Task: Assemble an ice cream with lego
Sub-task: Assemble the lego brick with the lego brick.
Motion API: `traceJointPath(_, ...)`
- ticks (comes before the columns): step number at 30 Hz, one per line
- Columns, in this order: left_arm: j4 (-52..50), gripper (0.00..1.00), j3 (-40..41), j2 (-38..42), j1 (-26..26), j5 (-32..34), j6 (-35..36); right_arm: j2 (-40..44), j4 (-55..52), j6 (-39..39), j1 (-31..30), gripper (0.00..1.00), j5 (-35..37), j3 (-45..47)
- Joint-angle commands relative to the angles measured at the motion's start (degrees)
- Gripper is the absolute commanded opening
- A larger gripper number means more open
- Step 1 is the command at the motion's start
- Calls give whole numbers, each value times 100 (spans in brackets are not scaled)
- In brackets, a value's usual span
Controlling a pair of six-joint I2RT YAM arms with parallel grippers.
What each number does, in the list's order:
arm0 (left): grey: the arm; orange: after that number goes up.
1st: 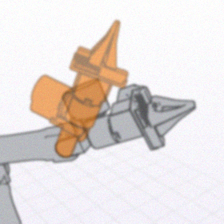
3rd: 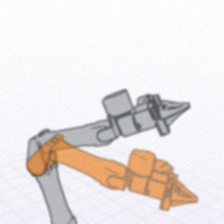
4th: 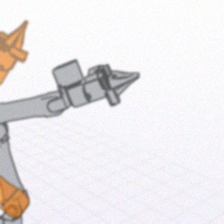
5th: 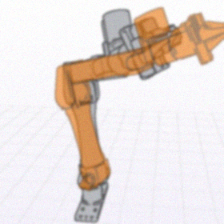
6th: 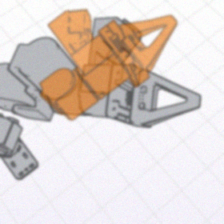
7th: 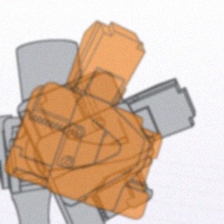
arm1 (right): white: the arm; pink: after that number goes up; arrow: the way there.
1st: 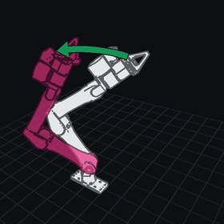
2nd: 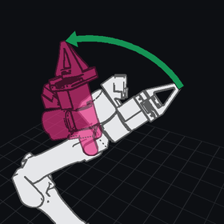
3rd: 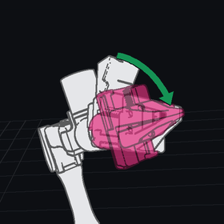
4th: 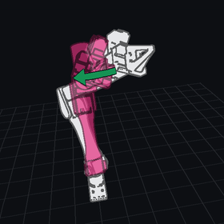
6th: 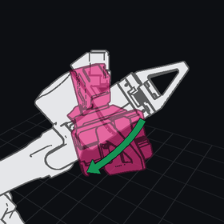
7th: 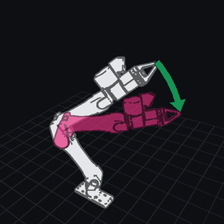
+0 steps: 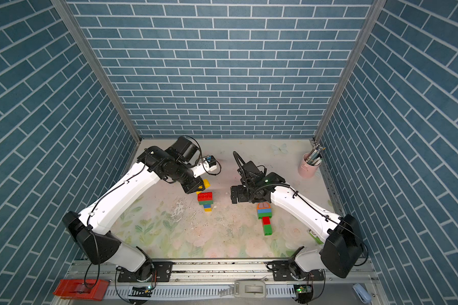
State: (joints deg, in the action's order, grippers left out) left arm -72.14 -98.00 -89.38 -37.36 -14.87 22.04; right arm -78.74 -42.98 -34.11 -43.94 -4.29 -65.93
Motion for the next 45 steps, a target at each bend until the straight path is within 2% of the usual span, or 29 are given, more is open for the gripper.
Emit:
traceJointPath(1,-426,2,-62,-258,-52,79,636,263,385,106,46,97,-234,216)
traceJointPath(6,-254,0,179,-338,-56,558,1001,485,647,54,131,97,-374,573)
traceJointPath(18,322,0,634,-255,-201,599,2254,448,885,3,211,97,-675,765)
traceJointPath(29,43,0,346,-726,-202,513,2624,271,1105,-130,246,97,-967,839)
traceJointPath(45,-129,0,86,-1028,-105,619,2606,246,1143,-166,307,97,-1034,917)
